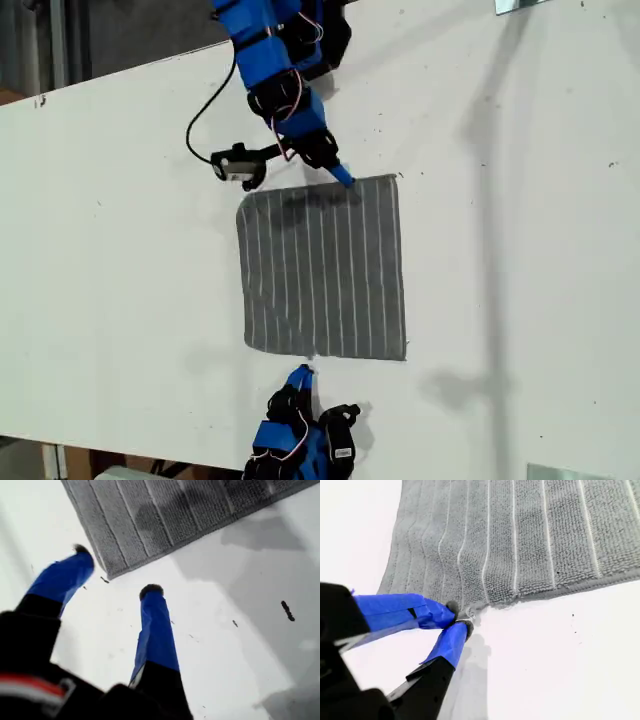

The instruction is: Grasp corners of a square towel and fold twice.

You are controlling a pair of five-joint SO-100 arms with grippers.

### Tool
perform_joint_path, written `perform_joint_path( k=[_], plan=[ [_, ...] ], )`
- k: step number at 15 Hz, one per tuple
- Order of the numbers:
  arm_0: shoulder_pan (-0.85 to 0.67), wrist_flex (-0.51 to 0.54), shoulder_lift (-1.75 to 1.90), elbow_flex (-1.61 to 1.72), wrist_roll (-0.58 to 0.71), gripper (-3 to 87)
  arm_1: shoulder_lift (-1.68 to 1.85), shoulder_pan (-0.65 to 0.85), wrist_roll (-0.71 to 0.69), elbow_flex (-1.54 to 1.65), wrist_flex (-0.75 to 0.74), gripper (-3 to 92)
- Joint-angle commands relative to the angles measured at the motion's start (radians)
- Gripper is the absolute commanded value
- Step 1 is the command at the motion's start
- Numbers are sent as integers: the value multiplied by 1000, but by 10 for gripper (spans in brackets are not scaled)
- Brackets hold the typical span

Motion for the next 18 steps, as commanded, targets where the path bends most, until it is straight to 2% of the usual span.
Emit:
perform_joint_path(
  k=[1, 3, 6, 8, 14, 15, 17, 18],
  plan=[
    [-12, -3, 6, 2, 23, 100, -368, -72, -29, -327, 0, 279],
    [-14, -2, 6, 2, 9, 118, -583, -97, -48, -545, 67, 285],
    [-14, -2, 6, 2, 37, 133, -673, -103, -55, -632, 98, 285],
    [-12, -3, 6, 3, 43, 131, -689, -117, -35, -630, 112, 285],
    [-11, -11, 6, 3, 61, 131, -558, -112, -52, -646, 290, 302],
    [-11, -11, 6, 5, 63, 131, -555, -112, -43, -621, 281, 313],
    [-8, -15, 6, 5, 66, 133, -609, -129, -51, -609, 247, 405],
    [-6, -15, 6, 5, 67, 133, -627, -140, -48, -611, 235, 406]
  ],
)
